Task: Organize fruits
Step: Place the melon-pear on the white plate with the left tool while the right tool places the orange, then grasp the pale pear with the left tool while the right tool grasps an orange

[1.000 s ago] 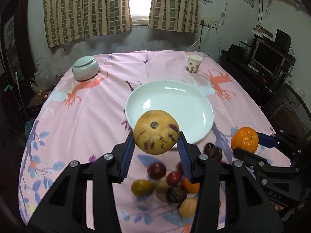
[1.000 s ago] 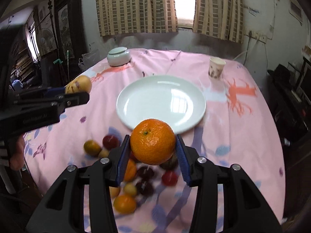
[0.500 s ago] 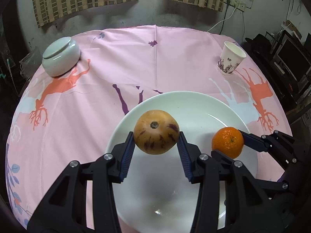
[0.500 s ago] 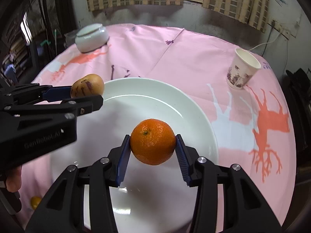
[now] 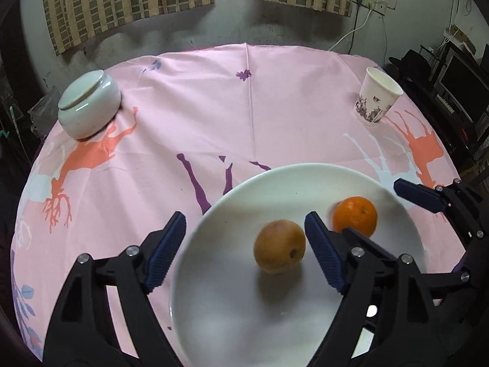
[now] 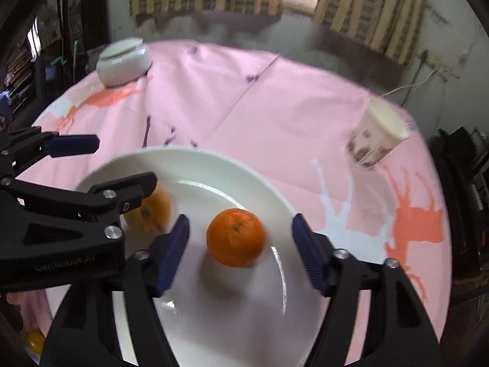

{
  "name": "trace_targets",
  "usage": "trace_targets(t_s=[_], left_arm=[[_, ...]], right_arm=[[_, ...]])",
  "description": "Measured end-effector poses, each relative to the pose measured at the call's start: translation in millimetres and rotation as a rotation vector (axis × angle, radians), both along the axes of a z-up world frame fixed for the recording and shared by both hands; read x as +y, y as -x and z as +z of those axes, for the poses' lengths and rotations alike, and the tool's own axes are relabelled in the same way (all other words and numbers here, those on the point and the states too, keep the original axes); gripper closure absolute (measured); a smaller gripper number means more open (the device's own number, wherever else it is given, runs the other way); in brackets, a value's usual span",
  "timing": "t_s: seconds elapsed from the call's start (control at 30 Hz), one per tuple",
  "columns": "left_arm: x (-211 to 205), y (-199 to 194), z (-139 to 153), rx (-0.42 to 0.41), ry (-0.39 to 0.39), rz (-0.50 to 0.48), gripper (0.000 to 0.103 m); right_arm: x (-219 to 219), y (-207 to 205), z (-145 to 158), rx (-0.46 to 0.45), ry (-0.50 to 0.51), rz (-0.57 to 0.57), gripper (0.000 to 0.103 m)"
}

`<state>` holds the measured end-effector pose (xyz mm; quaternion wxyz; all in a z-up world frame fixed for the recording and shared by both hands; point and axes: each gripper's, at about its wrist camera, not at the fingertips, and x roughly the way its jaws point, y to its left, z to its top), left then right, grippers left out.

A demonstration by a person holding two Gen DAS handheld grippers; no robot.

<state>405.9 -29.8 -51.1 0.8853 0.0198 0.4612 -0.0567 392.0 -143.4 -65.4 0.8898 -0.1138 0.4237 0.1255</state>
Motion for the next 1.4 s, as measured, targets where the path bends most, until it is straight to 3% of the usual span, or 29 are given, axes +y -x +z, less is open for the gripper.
trace_targets(t_s=[0.07, 0.13, 0.27, 0.33, 0.43, 0.57, 0.7, 0.97, 1.0, 1.07, 1.2, 1.3, 1.4], left_arm=[[7, 16, 17, -0.018, 0.019, -0.017, 0.021], [19, 44, 38, -0.079, 0.029, 0.000, 0.011], [49, 131, 68, -0.238, 0.087, 0.022, 0.002], [59, 177, 66, -0.247, 0.093, 0.005, 0.002], [66, 248, 51, -0.249, 0.024, 0.014, 0.002], [69, 330, 24, -0.262, -0.020, 0.041, 0.002], [71, 367, 8, -0.260, -0.030, 0.042, 0.002], [59, 384, -3, -0.245, -0.036, -0.019, 0.002], [58, 384, -4, -0.242, -0.034, -0.020, 0.002], [59, 384, -6, -0.234, -0.028, -0.020, 0.002], [60, 383, -10, -0.216, -0.003, -0.024, 0.002], [58, 380, -13, -0.200, 0.009, -0.035, 0.002], [54, 376, -17, -0.178, 0.023, -0.044, 0.002]], right_arm=[[-4, 17, 17, -0.020, -0.006, 0.003, 0.032], [-11, 48, 38, -0.060, -0.021, -0.006, 0.032], [-29, 130, 61, -0.107, -0.153, -0.021, 0.001], [-28, 173, 61, -0.129, -0.156, -0.014, 0.001], [-26, 248, 51, -0.132, -0.130, -0.026, 0.001], [-24, 323, 25, -0.085, -0.143, -0.096, 0.001], [-26, 353, -2, 0.015, -0.228, -0.144, 0.001], [-7, 352, -12, -0.007, -0.220, -0.106, 0.001], [-6, 348, -17, 0.010, -0.220, -0.100, 0.003], [-4, 338, -28, 0.066, -0.239, -0.081, 0.021], [1, 328, -42, 0.129, -0.278, -0.054, 0.033], [3, 322, -50, 0.152, -0.295, -0.052, 0.062], [0, 324, -49, 0.142, -0.320, -0.046, 0.063]])
